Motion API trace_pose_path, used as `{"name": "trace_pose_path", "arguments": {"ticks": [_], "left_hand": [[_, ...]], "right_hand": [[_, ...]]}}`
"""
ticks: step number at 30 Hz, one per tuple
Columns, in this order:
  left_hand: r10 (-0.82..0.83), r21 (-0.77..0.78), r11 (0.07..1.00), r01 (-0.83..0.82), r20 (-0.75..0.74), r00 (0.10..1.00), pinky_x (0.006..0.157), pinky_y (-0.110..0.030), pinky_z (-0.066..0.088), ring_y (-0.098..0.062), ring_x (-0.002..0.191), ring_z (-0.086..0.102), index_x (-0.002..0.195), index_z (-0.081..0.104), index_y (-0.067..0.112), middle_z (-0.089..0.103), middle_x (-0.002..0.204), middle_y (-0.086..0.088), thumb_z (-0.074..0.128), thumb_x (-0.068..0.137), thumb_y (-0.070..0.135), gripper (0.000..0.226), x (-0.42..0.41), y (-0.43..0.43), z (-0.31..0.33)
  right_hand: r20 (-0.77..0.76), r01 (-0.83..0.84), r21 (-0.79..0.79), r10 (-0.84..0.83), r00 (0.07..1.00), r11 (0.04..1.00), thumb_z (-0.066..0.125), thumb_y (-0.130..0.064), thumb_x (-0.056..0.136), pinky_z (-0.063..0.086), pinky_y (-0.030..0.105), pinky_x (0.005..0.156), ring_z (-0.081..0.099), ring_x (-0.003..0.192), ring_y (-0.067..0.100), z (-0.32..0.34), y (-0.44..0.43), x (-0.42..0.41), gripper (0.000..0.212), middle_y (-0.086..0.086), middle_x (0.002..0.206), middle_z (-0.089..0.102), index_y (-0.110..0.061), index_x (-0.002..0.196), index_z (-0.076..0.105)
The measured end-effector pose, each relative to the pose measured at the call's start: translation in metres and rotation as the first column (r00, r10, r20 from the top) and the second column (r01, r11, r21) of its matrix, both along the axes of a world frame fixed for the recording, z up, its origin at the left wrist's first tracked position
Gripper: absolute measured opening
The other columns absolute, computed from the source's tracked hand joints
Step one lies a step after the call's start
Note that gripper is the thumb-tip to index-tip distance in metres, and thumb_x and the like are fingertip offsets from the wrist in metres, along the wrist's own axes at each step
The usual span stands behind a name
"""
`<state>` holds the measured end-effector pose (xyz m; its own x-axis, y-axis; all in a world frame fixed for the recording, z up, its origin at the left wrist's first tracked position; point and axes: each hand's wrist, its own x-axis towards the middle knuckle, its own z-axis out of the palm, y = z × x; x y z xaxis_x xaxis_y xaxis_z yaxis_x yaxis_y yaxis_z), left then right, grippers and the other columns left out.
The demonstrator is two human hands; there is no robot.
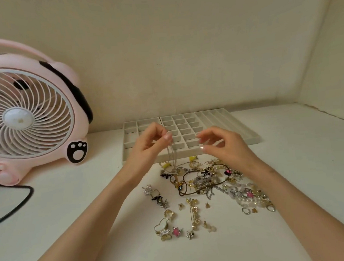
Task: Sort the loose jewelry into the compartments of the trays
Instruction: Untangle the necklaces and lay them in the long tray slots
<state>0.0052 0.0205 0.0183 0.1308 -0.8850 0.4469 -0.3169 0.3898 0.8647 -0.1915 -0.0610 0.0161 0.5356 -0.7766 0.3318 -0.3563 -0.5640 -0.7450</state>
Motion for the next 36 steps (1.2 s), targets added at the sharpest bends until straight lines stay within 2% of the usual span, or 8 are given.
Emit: {"name": "trace_pose_path", "arguments": {"ticks": [4,10,18,21,24,27,33,36], "left_hand": [[-0.106,0.034,0.994,0.107,-0.042,0.994,0.077,-0.025,0.051,-0.011,0.079,0.059,0.086,0.053,0.009,0.060,0.080,0.002,0.053,0.090,0.029,0.021,-0.006,0.001,0.000],[-0.116,0.023,0.992,0.121,-0.170,0.979,0.069,-0.024,0.051,-0.010,0.074,0.059,0.084,0.053,0.010,0.060,0.079,0.001,0.052,0.090,0.023,0.015,-0.004,0.000,0.001],[-0.153,0.033,0.986,0.163,-0.200,0.968,0.068,-0.022,0.049,-0.013,0.075,0.059,0.086,0.059,0.009,0.062,0.081,-0.001,0.053,0.086,0.024,0.016,-0.003,-0.001,0.000],[-0.151,0.056,0.984,0.166,-0.218,0.964,0.065,-0.026,0.051,-0.014,0.070,0.059,0.085,0.059,0.008,0.062,0.077,-0.001,0.060,0.087,0.024,0.016,-0.005,0.000,-0.001],[-0.141,0.062,0.985,0.160,-0.245,0.959,0.060,-0.026,0.051,-0.014,0.067,0.059,0.085,0.058,0.007,0.064,0.078,-0.001,0.057,0.082,0.024,0.018,-0.006,-0.001,-0.001],[-0.124,0.054,0.988,0.142,-0.260,0.958,0.057,-0.022,0.049,-0.012,0.064,0.058,0.084,0.058,0.007,0.064,0.075,0.001,0.055,0.081,0.025,0.018,-0.006,-0.001,0.000],[-0.129,0.075,0.986,0.151,-0.240,0.962,0.070,-0.022,0.049,-0.008,0.068,0.058,0.079,0.053,0.012,0.061,0.069,0.009,0.053,0.081,0.028,0.016,-0.008,-0.001,-0.002],[-0.143,0.099,0.980,0.174,-0.260,0.955,0.080,-0.033,0.053,-0.017,0.076,0.058,0.079,0.054,0.014,0.059,0.078,-0.004,0.060,0.085,0.026,0.014,-0.005,-0.004,-0.004]], "right_hand": [[0.060,-0.255,0.184,0.249,0.967,0.949,0.067,-0.022,0.086,0.050,0.024,0.090,0.057,0.106,-0.005,0.000,0.017,0.015,0.043,-0.022,0.111,0.064,-0.039,0.123,0.053],[0.169,-0.193,0.163,0.165,0.972,0.968,0.069,-0.019,0.084,0.053,0.032,0.088,0.068,0.083,0.007,-0.003,0.023,0.024,0.019,-0.005,0.085,0.073,-0.021,0.103,0.068],[0.242,-0.226,0.175,0.181,0.953,0.958,0.073,-0.026,0.079,0.052,0.035,0.086,0.064,0.089,0.016,-0.004,0.021,0.027,0.017,-0.002,0.091,0.069,-0.018,0.093,0.068],[0.245,-0.240,0.183,0.192,0.950,0.954,0.073,-0.022,0.080,0.053,0.032,0.082,0.065,0.085,0.021,-0.005,0.021,0.027,0.011,0.002,0.087,0.070,-0.015,0.087,0.068],[0.246,-0.274,0.200,0.223,0.943,0.941,0.072,-0.018,0.081,0.052,0.023,0.075,0.062,0.077,0.012,-0.005,0.022,0.028,0.005,-0.004,0.079,0.067,-0.017,0.080,0.066],[0.295,-0.292,0.230,0.220,0.930,0.928,0.069,-0.014,0.082,0.052,0.022,0.077,0.063,0.079,0.011,-0.003,0.022,0.026,0.005,-0.002,0.079,0.067,-0.012,0.081,0.065],[0.398,-0.313,0.257,0.195,0.896,0.914,0.065,-0.003,0.083,0.049,0.013,0.070,0.063,0.071,0.006,0.003,0.021,0.020,0.007,-0.003,0.072,0.065,-0.005,0.078,0.061],[0.414,-0.322,0.278,0.190,0.890,0.905,0.061,-0.003,0.086,0.052,0.019,0.072,0.065,0.075,0.011,0.005,0.021,0.020,0.004,0.005,0.078,0.068,-0.002,0.082,0.060]]}}
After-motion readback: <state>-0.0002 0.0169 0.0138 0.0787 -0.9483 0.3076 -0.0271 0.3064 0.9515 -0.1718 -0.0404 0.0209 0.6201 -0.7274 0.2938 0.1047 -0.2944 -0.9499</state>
